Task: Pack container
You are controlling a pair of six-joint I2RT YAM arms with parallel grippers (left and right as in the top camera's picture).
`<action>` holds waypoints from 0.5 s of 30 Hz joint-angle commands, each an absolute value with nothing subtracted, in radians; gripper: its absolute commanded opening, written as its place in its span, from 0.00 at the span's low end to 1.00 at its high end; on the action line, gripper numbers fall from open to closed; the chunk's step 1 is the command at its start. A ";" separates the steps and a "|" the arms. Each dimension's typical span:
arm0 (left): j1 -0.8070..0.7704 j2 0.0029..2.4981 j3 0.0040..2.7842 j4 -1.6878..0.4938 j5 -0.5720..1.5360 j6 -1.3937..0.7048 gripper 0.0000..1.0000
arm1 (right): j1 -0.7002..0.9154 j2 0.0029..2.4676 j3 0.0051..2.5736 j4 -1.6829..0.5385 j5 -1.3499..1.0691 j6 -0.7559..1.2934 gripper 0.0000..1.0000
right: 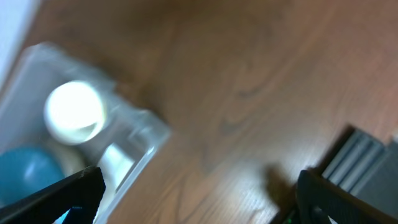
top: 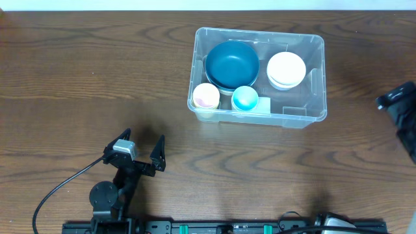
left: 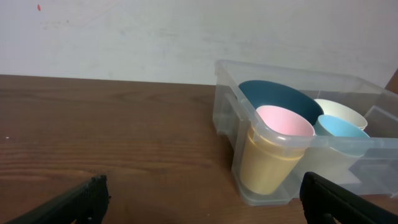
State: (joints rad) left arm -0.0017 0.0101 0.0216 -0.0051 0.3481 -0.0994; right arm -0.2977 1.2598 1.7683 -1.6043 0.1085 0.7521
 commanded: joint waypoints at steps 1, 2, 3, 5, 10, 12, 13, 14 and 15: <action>0.002 0.004 0.004 -0.044 0.352 -0.082 0.98 | -0.177 1.148 1.770 -1.608 0.119 0.763 0.99; 0.002 0.004 0.004 -0.044 0.352 -0.082 0.98 | -0.147 1.118 1.770 -1.608 0.120 0.763 0.99; 0.002 0.004 0.004 -0.044 0.352 -0.083 0.98 | -0.121 1.082 1.770 -1.609 0.120 0.762 0.99; 0.002 0.004 0.004 -0.044 0.352 -0.082 0.98 | -0.099 1.020 1.770 -1.613 0.120 0.762 0.99; 0.002 0.004 0.004 -0.044 0.352 -0.082 0.98 | -0.099 0.887 1.769 -1.628 0.170 0.762 0.99; 0.002 0.004 0.004 -0.044 0.352 -0.082 0.98 | -0.099 0.842 1.764 -1.655 0.205 0.762 0.99; 0.002 0.004 0.004 -0.044 0.352 -0.082 0.98 | -0.099 0.817 1.753 -1.671 0.212 0.762 0.99; 0.002 0.004 0.004 -0.044 0.352 -0.082 0.98 | -0.099 0.794 1.737 -1.682 0.218 0.761 0.99; 0.002 0.004 0.004 -0.044 0.352 -0.082 0.98 | -0.099 0.766 1.710 -1.694 0.224 0.761 0.99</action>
